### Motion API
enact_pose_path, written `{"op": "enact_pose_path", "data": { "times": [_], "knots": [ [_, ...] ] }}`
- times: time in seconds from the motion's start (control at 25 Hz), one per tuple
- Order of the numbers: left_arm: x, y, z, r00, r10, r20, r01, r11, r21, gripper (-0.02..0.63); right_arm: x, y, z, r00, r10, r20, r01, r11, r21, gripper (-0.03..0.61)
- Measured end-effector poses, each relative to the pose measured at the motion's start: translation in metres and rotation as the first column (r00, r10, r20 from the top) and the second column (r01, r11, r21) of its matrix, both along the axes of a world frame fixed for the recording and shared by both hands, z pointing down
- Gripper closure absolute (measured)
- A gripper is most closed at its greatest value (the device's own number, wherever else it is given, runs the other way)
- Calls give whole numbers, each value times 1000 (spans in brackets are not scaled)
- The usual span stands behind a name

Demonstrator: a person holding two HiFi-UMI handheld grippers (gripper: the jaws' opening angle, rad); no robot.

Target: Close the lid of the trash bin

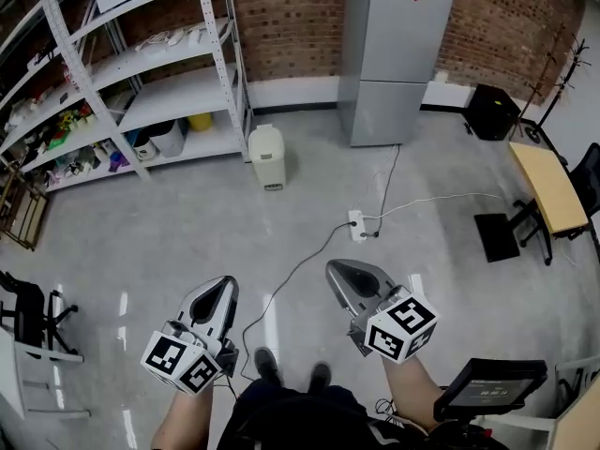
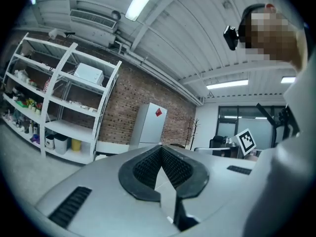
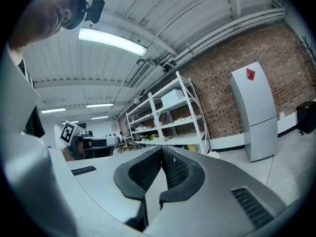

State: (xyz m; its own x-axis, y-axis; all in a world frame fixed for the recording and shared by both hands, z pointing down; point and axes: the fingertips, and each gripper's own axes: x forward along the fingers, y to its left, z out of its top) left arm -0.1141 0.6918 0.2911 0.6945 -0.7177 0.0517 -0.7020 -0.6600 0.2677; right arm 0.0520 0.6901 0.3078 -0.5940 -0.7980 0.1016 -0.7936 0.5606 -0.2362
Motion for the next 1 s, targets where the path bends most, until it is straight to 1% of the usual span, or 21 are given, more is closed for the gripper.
{"op": "enact_pose_path", "data": {
  "times": [0.12, 0.24, 0.32, 0.4, 0.52, 0.6, 0.72, 0.84, 1.0],
  "knots": [
    [-7, 17, -1, 1000, -1, 26, 1, 1000, 4, 615, -3, 17, -1, 1000, 7, 10, -7, 1000, 8, 571],
    [-15, 28, -2, 999, 16, 28, -16, 1000, 12, 615, -12, 29, -3, 1000, 23, 16, -23, 1000, 21, 571],
    [-21, 38, 1, 999, 23, 30, -24, 1000, 16, 615, -18, 40, -2, 1000, 31, 3, -31, 999, 20, 571],
    [-26, 46, -3, 999, 28, 34, -29, 999, 32, 615, -22, 49, -6, 999, 46, -8, -46, 999, 18, 571],
    [-45, 52, -17, 999, 34, 37, -36, 997, 71, 615, -37, 55, -14, 997, 71, -22, -70, 997, 26, 571],
    [-58, 56, -18, 999, 31, 26, -33, 996, 85, 615, -48, 60, -16, 996, 76, -45, -74, 997, 33, 571],
    [-74, 63, -16, 1000, 25, 5, -25, 996, 83, 615, -61, 68, -20, 994, 73, -78, -70, 997, 43, 571],
    [-85, 64, -19, 1000, 16, -5, -15, 996, 89, 615, -67, 71, -25, 995, 77, -67, -74, 996, 45, 571],
    [-94, 67, -22, 1000, 6, -17, -4, 994, 105, 615, -71, 76, -26, 992, 93, -84, -90, 995, 45, 571]
  ]
}}
